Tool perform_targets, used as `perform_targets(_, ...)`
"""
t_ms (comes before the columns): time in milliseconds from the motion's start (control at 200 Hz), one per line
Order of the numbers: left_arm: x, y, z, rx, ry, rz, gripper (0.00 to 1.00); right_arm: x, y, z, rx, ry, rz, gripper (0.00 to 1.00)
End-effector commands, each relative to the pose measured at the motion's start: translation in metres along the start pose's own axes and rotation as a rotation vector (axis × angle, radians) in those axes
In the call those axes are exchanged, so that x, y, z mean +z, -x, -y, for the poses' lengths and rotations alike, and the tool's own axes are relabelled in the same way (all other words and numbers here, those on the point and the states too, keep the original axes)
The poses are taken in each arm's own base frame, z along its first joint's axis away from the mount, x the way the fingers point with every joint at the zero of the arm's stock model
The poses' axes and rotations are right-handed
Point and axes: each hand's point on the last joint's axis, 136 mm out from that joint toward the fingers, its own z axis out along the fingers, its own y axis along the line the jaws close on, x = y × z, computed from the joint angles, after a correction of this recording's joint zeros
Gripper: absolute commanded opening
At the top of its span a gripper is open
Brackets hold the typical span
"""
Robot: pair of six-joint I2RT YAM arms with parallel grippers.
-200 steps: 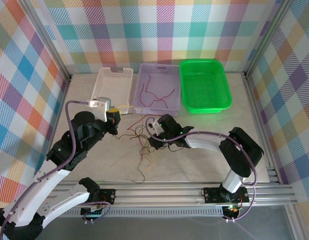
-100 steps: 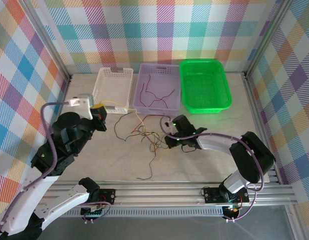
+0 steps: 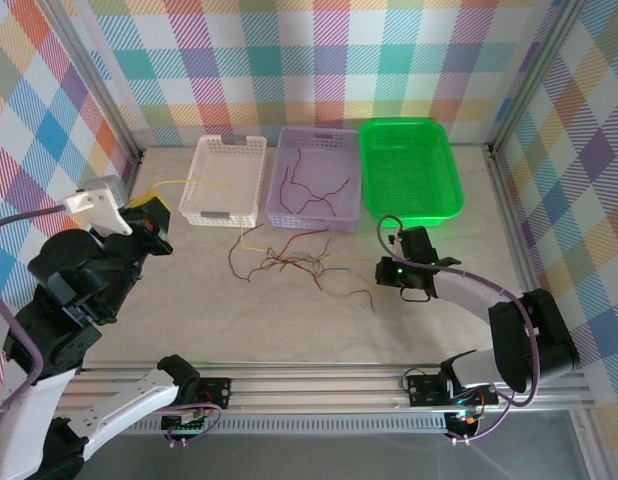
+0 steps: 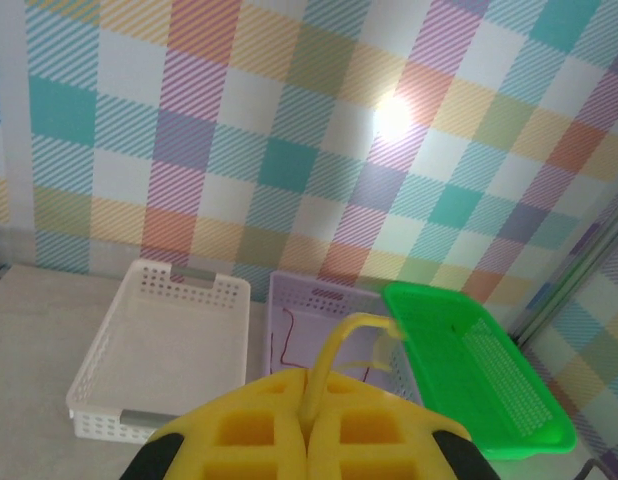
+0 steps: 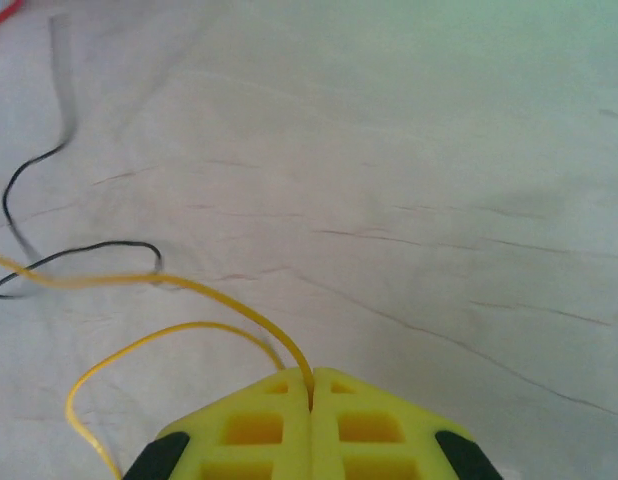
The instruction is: Untangle the cables
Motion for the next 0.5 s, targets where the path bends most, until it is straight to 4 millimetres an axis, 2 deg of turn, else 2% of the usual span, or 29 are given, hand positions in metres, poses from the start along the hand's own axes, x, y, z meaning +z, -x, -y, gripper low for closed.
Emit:
perform_targets(0, -0.008, 0.018, -0.002, 0.004, 0.013, 0.033, 0.0, -0.007, -0.006, 0.015, 0.103, -0.016, -0.013, 0.0)
perform_targets(130, -0.014, 0.033, -0.002, 0.013, 0.011, 0.065, 0.0, -0.015, -0.002, 0.035, 0.189, -0.064, 0.026, 0.0)
perform_targets(280, -0.015, 0.044, 0.012, 0.006, -0.05, 0.071, 0.0, -0.023, 0.003, 0.035, 0.178, -0.06, 0.068, 0.0)
perform_targets(495, -0.034, 0.086, 0.016, 0.019, -0.07, 0.177, 0.0, -0.025, 0.001, 0.057, 0.261, -0.112, 0.079, 0.0)
